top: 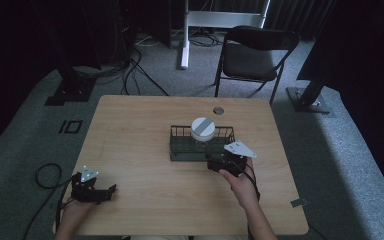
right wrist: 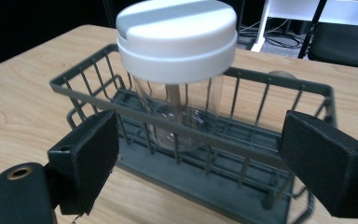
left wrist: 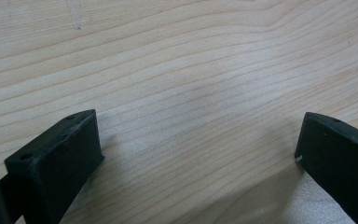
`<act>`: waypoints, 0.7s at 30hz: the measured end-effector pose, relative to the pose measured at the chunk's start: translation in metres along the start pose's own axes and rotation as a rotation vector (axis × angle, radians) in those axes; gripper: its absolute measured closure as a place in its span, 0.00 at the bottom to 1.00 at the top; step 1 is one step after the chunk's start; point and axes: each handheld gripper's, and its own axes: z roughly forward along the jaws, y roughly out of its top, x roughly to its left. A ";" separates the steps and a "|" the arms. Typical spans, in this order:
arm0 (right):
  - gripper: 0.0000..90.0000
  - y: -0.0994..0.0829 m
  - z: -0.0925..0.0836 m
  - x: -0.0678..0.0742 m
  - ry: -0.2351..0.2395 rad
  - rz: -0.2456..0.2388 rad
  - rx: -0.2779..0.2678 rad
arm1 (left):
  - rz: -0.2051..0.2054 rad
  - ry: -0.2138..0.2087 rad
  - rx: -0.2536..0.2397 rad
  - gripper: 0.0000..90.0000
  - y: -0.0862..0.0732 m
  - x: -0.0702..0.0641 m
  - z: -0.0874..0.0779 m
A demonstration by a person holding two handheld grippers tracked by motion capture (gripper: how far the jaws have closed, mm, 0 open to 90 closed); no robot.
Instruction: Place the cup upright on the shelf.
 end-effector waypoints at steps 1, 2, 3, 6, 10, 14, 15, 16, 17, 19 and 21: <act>0.13 -0.001 -0.002 -0.001 0.001 0.001 0.002 | 0.000 0.000 0.000 0.01 0.000 0.000 0.000; 0.13 -0.003 -0.004 -0.003 0.003 0.003 0.001 | 0.000 0.000 0.000 0.01 0.000 0.000 0.000; 0.13 -0.004 -0.007 -0.005 0.003 0.006 -0.004 | 0.000 0.001 0.000 0.01 0.000 0.000 0.000; 0.13 -0.007 -0.013 -0.009 -0.001 -0.001 -0.006 | 0.000 0.001 0.001 0.01 0.000 0.000 0.000; 0.13 -0.012 -0.019 -0.014 -0.008 -0.014 -0.002 | 0.000 0.001 0.001 0.01 0.000 0.000 0.000; 0.13 -0.016 -0.022 -0.018 -0.012 -0.017 -0.004 | 0.000 0.001 0.001 0.01 0.000 0.000 0.000; 0.13 -0.019 -0.023 -0.020 -0.013 -0.010 -0.002 | 0.000 0.001 0.001 0.01 0.000 0.000 0.000; 0.13 -0.021 -0.024 -0.021 -0.015 -0.005 -0.002 | 0.000 0.001 0.001 0.01 0.000 0.000 0.000; 0.14 -0.022 -0.024 -0.022 -0.014 -0.004 -0.004 | 0.000 0.001 0.001 0.01 0.000 0.000 0.000; 0.14 -0.026 -0.025 -0.024 -0.023 -0.018 -0.002 | -0.001 0.001 0.000 0.01 0.000 0.000 0.000; 0.14 -0.027 -0.025 -0.025 -0.022 -0.020 0.001 | -0.001 0.001 0.000 0.01 0.000 0.000 0.000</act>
